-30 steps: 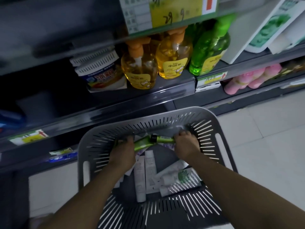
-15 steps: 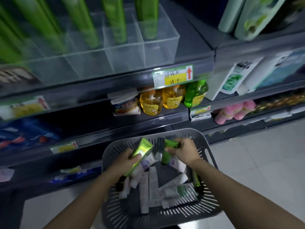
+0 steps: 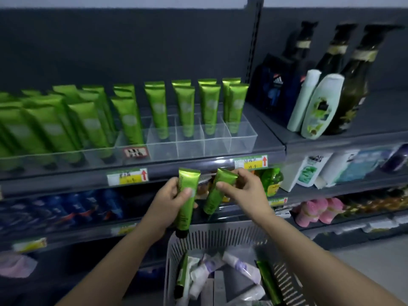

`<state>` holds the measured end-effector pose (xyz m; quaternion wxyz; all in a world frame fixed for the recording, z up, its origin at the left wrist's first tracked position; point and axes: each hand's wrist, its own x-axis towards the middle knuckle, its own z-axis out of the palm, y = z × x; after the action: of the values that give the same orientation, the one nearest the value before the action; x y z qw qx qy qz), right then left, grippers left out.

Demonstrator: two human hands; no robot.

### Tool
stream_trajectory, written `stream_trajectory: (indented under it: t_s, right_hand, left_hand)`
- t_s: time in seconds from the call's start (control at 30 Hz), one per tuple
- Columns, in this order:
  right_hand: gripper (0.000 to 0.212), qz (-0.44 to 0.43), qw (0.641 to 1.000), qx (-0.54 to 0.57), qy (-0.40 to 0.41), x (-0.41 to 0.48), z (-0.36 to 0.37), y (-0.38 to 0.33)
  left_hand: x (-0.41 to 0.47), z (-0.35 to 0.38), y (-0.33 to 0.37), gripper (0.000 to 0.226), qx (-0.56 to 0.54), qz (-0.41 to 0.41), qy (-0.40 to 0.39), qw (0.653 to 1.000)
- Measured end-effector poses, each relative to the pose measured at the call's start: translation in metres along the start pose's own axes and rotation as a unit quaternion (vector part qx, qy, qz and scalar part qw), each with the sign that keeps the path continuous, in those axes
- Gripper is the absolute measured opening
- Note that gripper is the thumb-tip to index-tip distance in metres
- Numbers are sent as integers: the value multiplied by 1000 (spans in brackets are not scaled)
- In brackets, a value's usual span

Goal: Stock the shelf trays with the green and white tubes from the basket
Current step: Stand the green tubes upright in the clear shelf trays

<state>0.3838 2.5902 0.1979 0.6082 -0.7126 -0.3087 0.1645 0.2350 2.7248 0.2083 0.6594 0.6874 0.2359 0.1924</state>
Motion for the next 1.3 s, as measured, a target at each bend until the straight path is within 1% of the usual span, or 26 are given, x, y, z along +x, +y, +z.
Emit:
stream_trajectory:
  t_s: [0.13,0.23,0.33,0.43,0.53,0.63,0.77,0.83,0.93,1.17,1.3]
  right_hand:
    - [36,-93,995,13,38,8,15,-56]
    - [31,-162,985,11,54,15,24,-101]
    - [44,-224,971,-3,87,32,32,-138]
    - [36,-258,960,-34,101,54,36,-160]
    - [26,-258,957,-88,94,72,38,-167]
    - [19,-241,957,-140,84,87,40,-162]
    - [23,-196,964,-168,69,104,41,-148]
    - [24,-175,966,-179,63,110,41,-142]
    - [35,-152,967,-197,56,112,43,-134]
    - [39,-131,967,-212,46,119,44,-124]
    - [35,-123,970,-205,40,121,44,-120]
  left_hand:
    - [-8,-23,55,20,4,79,34,996]
    - [-9,-36,99,24,-6,153,60,986]
    - [-3,-46,141,33,-12,220,93,971]
    - [11,-57,171,32,17,249,98,963]
    - [28,-66,185,29,79,257,115,956]
    - [45,-71,187,28,144,239,127,952]
    - [67,-72,179,24,240,215,143,936]
    - [73,-71,177,19,266,207,152,929]
    - [78,-71,179,19,292,209,165,918]
    - [83,-68,177,18,360,194,149,900]
    - [84,-66,170,26,407,180,137,885]
